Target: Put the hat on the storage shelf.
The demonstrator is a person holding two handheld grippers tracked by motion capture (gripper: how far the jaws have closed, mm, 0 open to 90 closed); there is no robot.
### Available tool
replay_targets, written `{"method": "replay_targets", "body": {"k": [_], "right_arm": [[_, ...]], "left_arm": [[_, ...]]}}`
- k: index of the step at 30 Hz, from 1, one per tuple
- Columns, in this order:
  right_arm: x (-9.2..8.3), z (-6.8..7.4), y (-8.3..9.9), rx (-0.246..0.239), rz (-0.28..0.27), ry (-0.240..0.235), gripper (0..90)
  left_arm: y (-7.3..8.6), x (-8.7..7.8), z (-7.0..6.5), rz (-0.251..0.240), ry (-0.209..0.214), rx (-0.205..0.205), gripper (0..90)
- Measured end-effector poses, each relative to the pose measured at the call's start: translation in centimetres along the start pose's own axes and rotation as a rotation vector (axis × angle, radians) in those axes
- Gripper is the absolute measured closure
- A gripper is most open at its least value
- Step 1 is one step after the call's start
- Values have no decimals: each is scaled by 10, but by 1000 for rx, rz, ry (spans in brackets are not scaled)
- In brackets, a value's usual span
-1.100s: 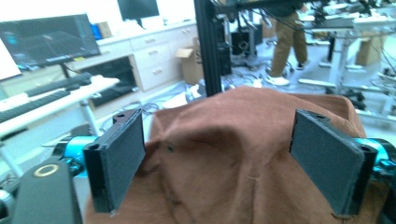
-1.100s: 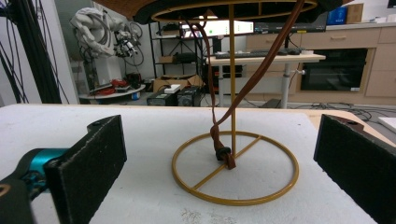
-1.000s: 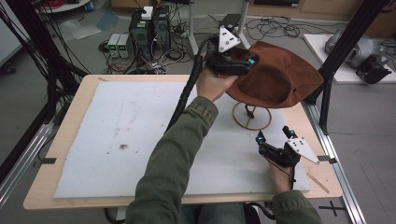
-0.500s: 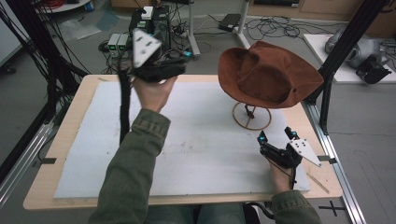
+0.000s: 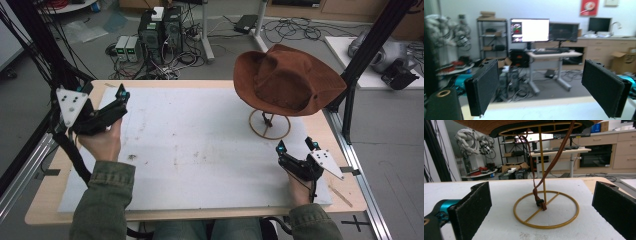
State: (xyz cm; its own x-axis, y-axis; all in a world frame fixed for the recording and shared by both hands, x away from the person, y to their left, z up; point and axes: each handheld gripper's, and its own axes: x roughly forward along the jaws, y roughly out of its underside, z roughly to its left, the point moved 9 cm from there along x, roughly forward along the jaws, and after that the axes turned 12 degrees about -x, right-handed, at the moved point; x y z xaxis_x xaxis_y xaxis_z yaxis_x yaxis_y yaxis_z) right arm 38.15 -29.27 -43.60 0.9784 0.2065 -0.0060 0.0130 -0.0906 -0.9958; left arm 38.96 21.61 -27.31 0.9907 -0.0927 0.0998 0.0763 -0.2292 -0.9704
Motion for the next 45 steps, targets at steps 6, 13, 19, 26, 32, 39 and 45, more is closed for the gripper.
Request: {"method": "replay_targets", "body": {"k": [6,13,19,26,32,39,45], "right_arm": [[-2,-1,0,-10,4,20,20],[-1,-2,0,-23,2,29,20],[0,-2,0,-41,2,35,20],[-1,-1,1,-46,9,36,20],[-1,0,2,-44,14,35,20],[-1,0,2,-39,16,30,20],[0,0,2,-42,14,27,20]], "left_arm": [[35,-26,38,0,-130,-4,151],[73,-45,58,13,-196,-36,151],[103,-60,66,8,-231,-19,151],[119,-65,79,52,-234,-39,151],[119,-66,78,49,-238,-24,151],[120,-65,78,52,-240,-14,151],[122,-66,81,55,-250,-14,151]]}}
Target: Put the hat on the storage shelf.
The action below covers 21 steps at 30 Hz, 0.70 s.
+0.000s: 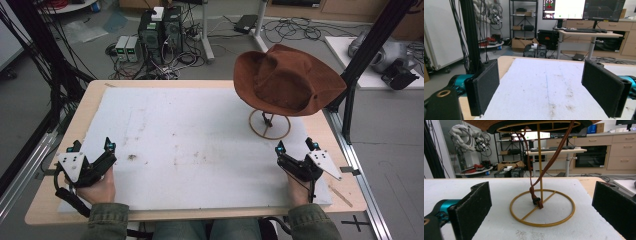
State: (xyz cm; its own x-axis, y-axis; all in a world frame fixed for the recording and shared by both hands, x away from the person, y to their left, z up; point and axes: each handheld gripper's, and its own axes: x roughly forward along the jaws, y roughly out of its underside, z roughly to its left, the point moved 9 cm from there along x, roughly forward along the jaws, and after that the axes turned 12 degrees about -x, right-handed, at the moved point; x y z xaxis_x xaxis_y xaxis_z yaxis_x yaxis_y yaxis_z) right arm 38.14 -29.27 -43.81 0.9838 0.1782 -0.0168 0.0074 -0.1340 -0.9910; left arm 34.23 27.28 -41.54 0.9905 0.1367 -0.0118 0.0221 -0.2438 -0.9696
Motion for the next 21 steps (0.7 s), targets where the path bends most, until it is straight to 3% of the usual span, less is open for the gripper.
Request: {"method": "replay_targets", "body": {"k": [21], "right_arm": [[2,2,-1,-1,0,-4,20]], "left_arm": [[5,-3,4,6,-17,23,151]]}}
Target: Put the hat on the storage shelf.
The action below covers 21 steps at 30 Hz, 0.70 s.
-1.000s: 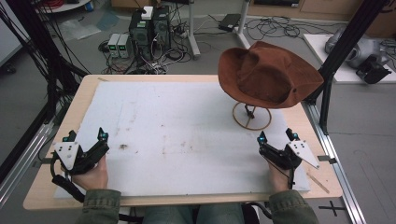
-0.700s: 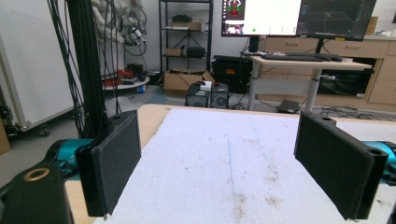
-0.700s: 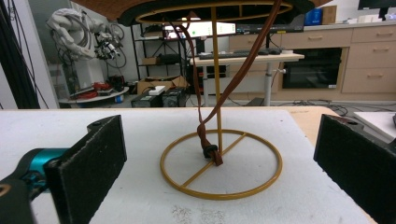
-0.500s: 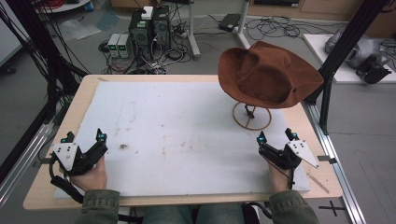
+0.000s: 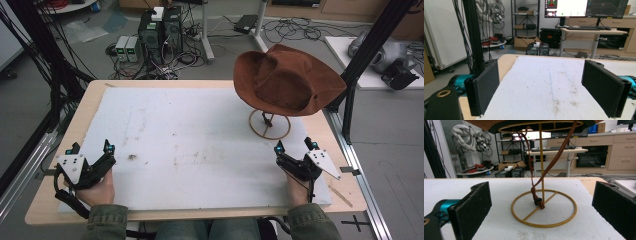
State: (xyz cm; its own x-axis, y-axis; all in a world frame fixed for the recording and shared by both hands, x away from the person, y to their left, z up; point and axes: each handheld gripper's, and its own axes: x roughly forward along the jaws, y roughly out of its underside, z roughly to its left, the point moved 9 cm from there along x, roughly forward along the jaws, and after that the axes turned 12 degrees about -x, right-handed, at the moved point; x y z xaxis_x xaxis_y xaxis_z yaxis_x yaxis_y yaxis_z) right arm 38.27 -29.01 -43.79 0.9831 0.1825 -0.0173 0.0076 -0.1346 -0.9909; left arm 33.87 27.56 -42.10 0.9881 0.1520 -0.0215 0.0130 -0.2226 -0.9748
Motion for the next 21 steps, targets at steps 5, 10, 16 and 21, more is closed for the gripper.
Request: {"method": "replay_targets", "body": {"k": [5,10,16,21], "right_arm": [[0,2,0,5,3,-8,20],[1,2,0,3,4,-8,20],[1,3,1,4,9,-14,20],[3,3,3,6,14,-18,20]], "left_arm": [[0,0,1,-2,-2,-5,151],[1,0,1,2,3,-4,151],[3,2,1,13,6,-9,151],[5,3,2,23,4,-7,153]]}}
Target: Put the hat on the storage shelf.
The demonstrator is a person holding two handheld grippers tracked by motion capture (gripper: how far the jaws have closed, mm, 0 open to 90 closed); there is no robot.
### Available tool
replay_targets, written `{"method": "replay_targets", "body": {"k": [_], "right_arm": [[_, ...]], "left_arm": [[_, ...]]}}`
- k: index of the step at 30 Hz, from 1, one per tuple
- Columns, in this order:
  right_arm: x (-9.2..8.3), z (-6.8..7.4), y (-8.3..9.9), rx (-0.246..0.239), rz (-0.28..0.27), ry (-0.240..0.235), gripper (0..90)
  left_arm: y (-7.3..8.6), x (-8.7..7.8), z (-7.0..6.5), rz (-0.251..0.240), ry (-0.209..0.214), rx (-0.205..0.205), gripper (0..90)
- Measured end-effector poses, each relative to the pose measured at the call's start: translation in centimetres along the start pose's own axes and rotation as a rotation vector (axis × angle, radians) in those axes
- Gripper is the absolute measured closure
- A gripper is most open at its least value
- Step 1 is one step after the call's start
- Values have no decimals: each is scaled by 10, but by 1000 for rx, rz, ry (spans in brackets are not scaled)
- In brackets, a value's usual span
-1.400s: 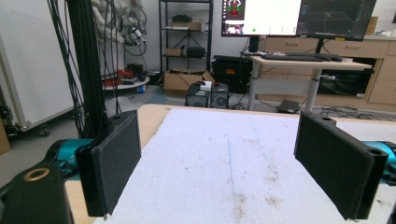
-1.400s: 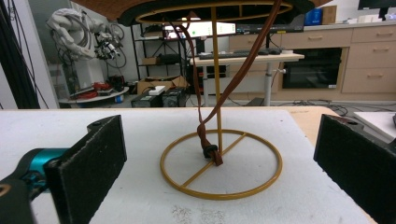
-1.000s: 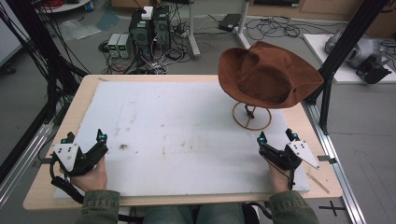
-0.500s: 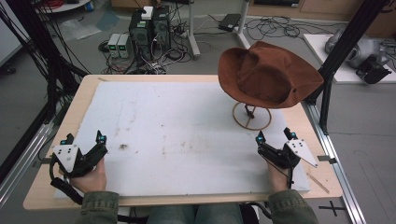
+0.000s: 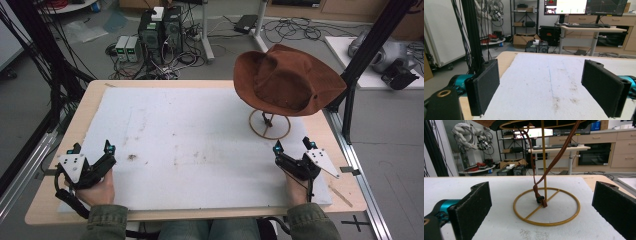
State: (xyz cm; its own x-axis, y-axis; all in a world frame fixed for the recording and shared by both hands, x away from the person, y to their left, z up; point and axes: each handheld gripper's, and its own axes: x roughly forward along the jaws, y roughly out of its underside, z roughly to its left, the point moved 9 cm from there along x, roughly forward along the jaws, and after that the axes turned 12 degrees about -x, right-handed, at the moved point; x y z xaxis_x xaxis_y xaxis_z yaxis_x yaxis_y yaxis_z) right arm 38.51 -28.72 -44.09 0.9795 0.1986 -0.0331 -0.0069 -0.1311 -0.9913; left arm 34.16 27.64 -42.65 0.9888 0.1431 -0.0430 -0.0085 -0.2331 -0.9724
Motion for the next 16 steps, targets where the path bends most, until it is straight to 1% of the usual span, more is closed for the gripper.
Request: {"method": "replay_targets", "body": {"k": [2,3,6,9,12,16], "right_arm": [[0,1,1,13,8,-2,20],[1,0,1,3,4,-2,20],[1,2,1,8,11,-7,20],[3,2,1,-8,9,-13,20],[4,4,2,-8,15,-17,20],[5,5,2,-11,16,-24,20]], "left_arm": [[1,0,0,6,2,1,154],[2,1,0,9,3,3,155],[4,1,-1,18,8,21,159],[4,0,-3,20,17,34,159],[6,2,-4,29,24,32,159],[7,2,-2,32,18,30,159]]}}
